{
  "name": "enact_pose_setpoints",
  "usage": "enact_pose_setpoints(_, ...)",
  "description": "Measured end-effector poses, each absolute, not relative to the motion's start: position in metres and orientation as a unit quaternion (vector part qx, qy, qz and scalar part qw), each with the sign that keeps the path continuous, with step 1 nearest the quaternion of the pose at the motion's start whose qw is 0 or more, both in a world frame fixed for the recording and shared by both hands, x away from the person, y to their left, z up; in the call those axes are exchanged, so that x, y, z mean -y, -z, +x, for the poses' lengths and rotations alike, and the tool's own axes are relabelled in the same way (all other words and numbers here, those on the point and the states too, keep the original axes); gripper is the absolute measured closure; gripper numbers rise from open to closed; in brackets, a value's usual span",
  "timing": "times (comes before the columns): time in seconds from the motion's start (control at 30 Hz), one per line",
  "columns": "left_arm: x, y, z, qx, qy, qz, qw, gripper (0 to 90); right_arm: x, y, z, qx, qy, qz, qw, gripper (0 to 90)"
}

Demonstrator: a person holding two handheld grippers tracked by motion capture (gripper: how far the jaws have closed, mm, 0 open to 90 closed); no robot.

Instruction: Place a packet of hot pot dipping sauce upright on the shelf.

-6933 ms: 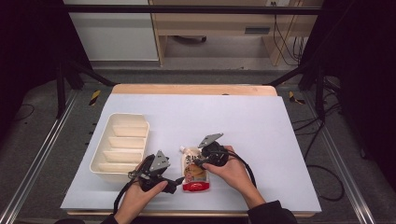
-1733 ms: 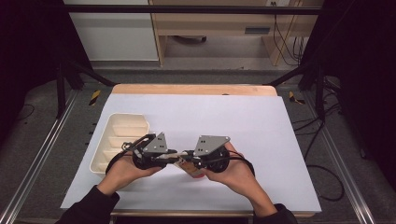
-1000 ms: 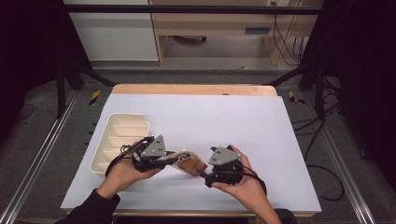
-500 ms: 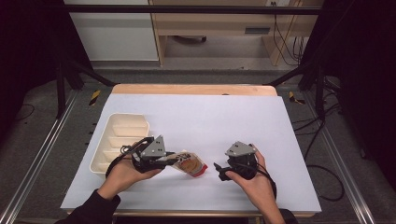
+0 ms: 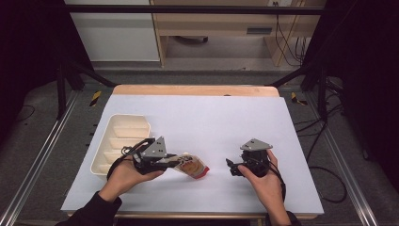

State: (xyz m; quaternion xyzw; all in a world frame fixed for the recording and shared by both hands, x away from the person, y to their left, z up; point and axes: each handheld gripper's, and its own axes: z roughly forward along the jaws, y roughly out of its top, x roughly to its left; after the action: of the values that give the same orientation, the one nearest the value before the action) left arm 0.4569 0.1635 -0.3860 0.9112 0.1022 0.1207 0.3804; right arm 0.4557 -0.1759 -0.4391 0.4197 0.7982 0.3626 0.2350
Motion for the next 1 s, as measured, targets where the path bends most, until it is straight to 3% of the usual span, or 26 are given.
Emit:
enact_pose_setpoints(0.47, -0.136, 0.37, 0.464, -0.076, -0.121, 0.927, 0.347, 75.8, 0.172, 0.445, 0.458, -0.807, -0.356, 0.415, 0.222, 9.1)
enact_pose_setpoints(0.73, -0.098, 0.35, 0.483, -0.045, -0.108, 0.956, 0.268, 75.9, 0.171, 0.444, 0.457, -0.806, -0.361, 0.412, 0.226, 9.1)
enact_pose_setpoints(1.0, -0.078, 0.33, 0.48, -0.007, -0.137, 0.969, 0.206, 75.9, 0.173, 0.444, 0.457, -0.803, -0.361, 0.415, 0.228, 9.1)
